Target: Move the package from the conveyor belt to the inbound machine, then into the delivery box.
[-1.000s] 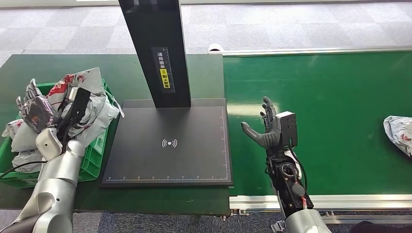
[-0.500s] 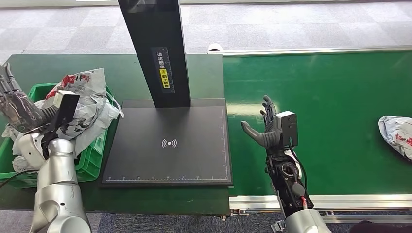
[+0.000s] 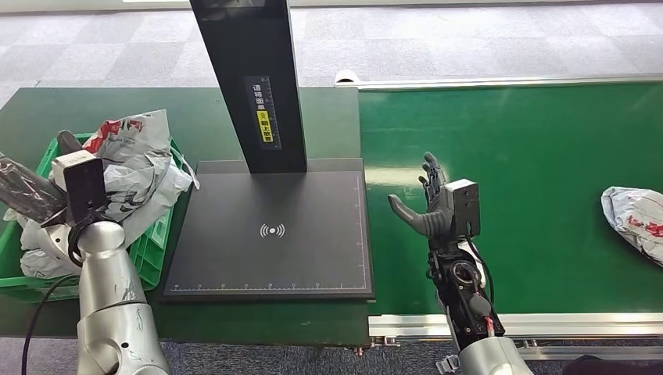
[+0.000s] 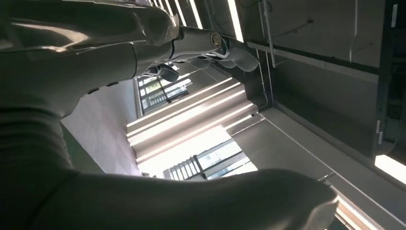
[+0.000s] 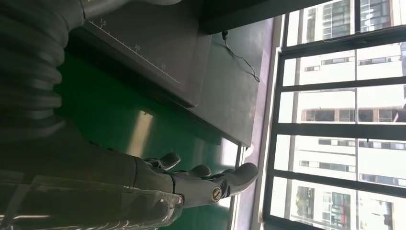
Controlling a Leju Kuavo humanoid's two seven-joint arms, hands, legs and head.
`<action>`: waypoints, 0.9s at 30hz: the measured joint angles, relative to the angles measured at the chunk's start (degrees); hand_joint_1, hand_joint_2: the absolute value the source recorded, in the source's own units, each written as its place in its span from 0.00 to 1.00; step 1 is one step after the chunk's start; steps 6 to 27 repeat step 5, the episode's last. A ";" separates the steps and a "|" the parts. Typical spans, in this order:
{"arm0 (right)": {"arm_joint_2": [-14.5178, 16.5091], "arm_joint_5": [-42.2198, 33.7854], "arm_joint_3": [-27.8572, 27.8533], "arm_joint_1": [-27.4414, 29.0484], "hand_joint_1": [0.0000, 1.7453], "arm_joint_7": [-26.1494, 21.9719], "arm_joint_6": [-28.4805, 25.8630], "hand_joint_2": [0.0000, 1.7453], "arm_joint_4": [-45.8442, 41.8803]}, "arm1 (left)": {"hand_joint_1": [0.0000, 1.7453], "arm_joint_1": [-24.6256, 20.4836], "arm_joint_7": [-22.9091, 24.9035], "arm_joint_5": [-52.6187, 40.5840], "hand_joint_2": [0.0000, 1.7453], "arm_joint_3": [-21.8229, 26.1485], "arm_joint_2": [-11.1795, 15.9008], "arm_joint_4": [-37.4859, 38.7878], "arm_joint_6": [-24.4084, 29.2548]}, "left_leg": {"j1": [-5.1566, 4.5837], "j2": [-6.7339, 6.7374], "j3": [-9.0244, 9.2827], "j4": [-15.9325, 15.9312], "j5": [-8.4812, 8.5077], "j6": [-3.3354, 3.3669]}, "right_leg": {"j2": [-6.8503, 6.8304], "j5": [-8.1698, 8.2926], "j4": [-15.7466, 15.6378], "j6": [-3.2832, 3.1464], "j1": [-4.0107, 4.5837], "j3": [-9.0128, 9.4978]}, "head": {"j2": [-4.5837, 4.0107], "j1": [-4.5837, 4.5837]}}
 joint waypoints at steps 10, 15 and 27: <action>-0.23 -0.27 -0.04 0.04 0.00 -0.43 0.42 1.00 0.00 | 0.00 5.31 0.00 18.00 0.00 -13.45 0.80 -3.70 -3.97 | 0.00 -0.09 -0.03 0.01 0.00 0.01 | -0.04 0.00 -0.01 0.01 -0.01 0.01 | -0.01 0.02; -0.23 -0.27 -0.04 0.04 0.00 -0.43 0.42 1.00 0.00 | 0.00 5.31 0.00 18.00 0.00 -13.45 0.80 -3.70 -3.97 | 0.00 -0.09 -0.03 0.01 0.00 0.01 | -0.04 0.00 -0.01 0.01 -0.01 0.01 | -0.01 0.02; -0.23 -0.27 -0.04 0.04 0.00 -0.43 0.42 1.00 0.00 | 0.00 5.31 0.00 18.00 0.00 -13.45 0.80 -3.70 -3.97 | 0.00 -0.09 -0.03 0.01 0.00 0.01 | -0.04 0.00 -0.01 0.01 -0.01 0.01 | -0.01 0.02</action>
